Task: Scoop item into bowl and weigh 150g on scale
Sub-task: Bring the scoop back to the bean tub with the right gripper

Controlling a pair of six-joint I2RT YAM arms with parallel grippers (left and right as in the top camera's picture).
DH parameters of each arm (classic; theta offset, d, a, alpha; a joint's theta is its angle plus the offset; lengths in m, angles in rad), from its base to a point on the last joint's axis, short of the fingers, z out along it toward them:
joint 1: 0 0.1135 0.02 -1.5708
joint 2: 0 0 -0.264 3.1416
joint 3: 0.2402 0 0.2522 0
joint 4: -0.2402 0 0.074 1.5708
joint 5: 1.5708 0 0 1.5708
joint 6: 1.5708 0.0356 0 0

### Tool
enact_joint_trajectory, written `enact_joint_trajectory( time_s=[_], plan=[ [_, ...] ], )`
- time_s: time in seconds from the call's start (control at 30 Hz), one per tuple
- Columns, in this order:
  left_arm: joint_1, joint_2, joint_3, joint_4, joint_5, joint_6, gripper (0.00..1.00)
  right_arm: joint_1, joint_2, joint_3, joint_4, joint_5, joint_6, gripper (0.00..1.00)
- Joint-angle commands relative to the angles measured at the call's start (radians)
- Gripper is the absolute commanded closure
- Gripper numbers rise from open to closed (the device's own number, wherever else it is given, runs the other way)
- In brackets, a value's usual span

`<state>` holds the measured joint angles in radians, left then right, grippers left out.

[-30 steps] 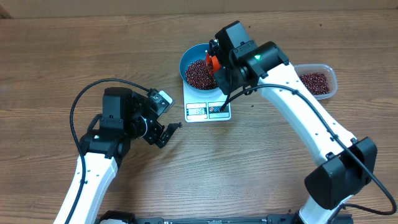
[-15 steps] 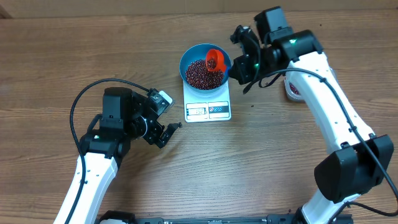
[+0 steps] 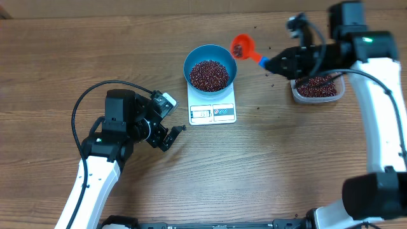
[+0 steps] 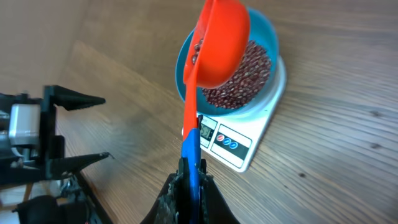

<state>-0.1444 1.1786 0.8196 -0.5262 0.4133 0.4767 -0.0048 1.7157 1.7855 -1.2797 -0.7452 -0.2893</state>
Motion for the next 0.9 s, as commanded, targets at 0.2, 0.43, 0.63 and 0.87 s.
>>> enact_joint_trajectory(
  time_s=[0.2, 0.43, 0.63, 0.87],
  plan=[
    [0.000, 0.000, 0.001, 0.003, -0.003, -0.010, 0.00, -0.339, -0.085, 0.020, -0.138, -0.032, -0.090, 0.96],
    [0.000, 0.000, 0.001, 0.003, -0.003, -0.010, 0.00, -0.435, -0.085, -0.022, -0.169, 0.245, -0.072, 0.96],
    [0.000, 0.000, 0.001, 0.003, -0.003, -0.010, 0.00, -0.388, -0.085, -0.108, -0.085, 0.528, 0.060, 0.96],
    [0.000, 0.000, 0.001, 0.003, -0.003, -0.010, 0.00, -0.237, -0.084, -0.161, -0.018, 0.776, 0.085, 0.96]
  ],
)
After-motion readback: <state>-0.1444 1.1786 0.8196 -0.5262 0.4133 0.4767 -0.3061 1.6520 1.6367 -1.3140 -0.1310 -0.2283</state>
